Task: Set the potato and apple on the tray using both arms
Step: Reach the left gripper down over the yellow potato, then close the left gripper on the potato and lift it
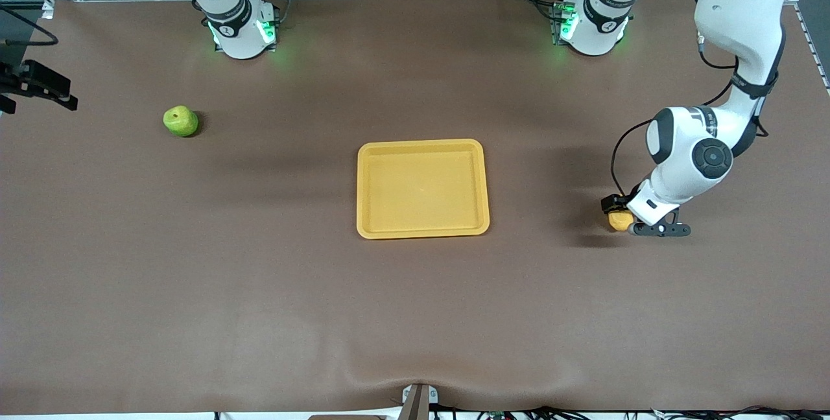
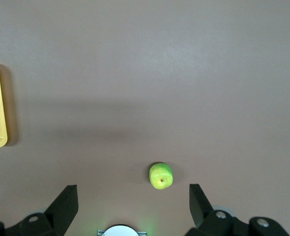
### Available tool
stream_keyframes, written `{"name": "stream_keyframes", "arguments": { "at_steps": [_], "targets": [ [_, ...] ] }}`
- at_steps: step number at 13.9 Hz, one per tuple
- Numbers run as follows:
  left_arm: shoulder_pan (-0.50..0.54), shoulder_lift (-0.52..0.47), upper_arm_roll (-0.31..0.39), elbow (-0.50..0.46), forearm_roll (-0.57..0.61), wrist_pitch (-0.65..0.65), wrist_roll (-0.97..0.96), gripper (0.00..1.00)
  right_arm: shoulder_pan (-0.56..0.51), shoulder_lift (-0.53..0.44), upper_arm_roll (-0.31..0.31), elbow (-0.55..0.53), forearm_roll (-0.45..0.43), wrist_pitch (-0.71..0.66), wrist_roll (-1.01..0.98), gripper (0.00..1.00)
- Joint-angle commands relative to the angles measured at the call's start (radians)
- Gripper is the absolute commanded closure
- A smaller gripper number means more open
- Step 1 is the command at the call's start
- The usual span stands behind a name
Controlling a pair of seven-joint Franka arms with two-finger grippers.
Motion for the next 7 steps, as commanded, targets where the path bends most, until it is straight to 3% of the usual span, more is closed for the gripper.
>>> {"name": "stream_keyframes", "arguments": {
  "at_steps": [1,4,7],
  "targets": [
    [0.002,-0.004,0.000,0.003,0.026,0.010,-0.028,1.00,-0.032,0.048,0.009,0.019,-0.007,-0.026,-0.002,0.00],
    [0.001,-0.032,0.000,0.003,0.026,-0.007,-0.027,1.00,-0.064,0.073,0.009,0.023,-0.009,-0.042,-0.024,0.00],
    [-0.010,-0.119,-0.008,0.012,0.026,-0.122,-0.038,1.00,-0.073,0.116,0.009,0.029,-0.020,-0.034,-0.025,0.00]
  ]
}}
